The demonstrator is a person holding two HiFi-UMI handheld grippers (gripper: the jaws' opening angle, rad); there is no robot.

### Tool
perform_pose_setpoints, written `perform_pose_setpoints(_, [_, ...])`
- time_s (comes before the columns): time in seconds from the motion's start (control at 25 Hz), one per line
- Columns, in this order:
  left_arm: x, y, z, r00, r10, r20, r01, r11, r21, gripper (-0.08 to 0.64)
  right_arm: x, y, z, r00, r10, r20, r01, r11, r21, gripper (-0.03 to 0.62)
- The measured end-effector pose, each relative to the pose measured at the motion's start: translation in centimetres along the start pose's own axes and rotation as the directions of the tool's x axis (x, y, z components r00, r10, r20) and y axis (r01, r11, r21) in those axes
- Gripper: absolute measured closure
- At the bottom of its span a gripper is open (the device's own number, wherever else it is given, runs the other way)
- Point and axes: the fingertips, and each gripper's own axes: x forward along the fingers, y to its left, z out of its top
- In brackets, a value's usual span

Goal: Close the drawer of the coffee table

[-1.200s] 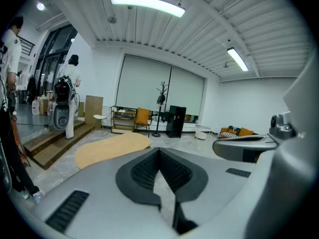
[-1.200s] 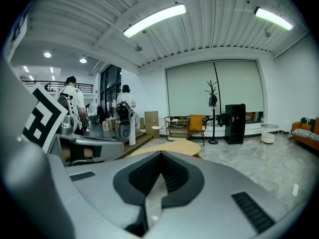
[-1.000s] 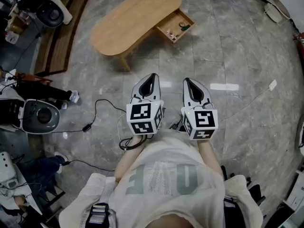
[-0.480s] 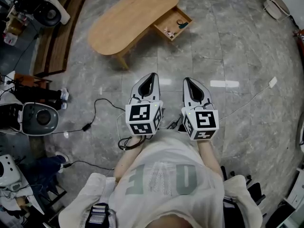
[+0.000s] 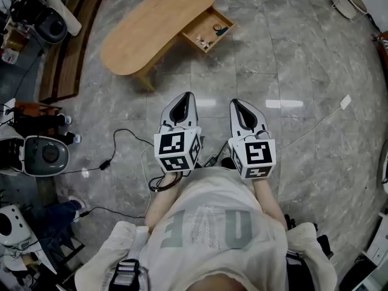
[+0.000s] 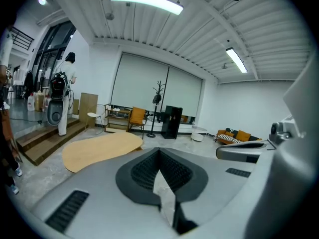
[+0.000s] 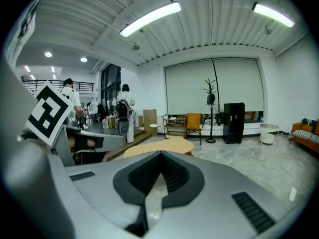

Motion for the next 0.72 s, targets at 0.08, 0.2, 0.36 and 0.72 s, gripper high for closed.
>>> perform_pose_setpoints(0.08, [1.0, -1.8, 0.2, 1.000, 0.014, 0.014, -0.014, 1.000, 0.007, 0.552, -0.3, -2.6, -0.1, 1.000, -0.002, 0.005, 0.002, 1.000, 0.021, 0.586])
perform_pose_setpoints(0.2, [2.2, -4.1, 0.5, 0.998, 0.040, 0.037, -0.040, 0.999, 0.003, 0.552, -0.8, -5.7, -0.4, 1.000, 0.018, 0.012, -0.018, 0.999, 0.028, 0.586])
perform_pose_setpoints(0.36, [2.9, -5.6, 0.8, 0.995, 0.077, 0.059, -0.077, 0.997, -0.013, 0.552, -0.6, -7.9, -0.3, 0.999, 0.049, 0.025, -0.049, 0.999, 0.020, 0.586])
perform_pose_setpoints(0.72, [4.7, -5.9, 2.2, 0.989, 0.120, 0.088, -0.122, 0.992, 0.014, 0.552, 1.4, -10.2, 0.6, 0.996, 0.078, 0.043, -0.079, 0.997, 0.027, 0.586])
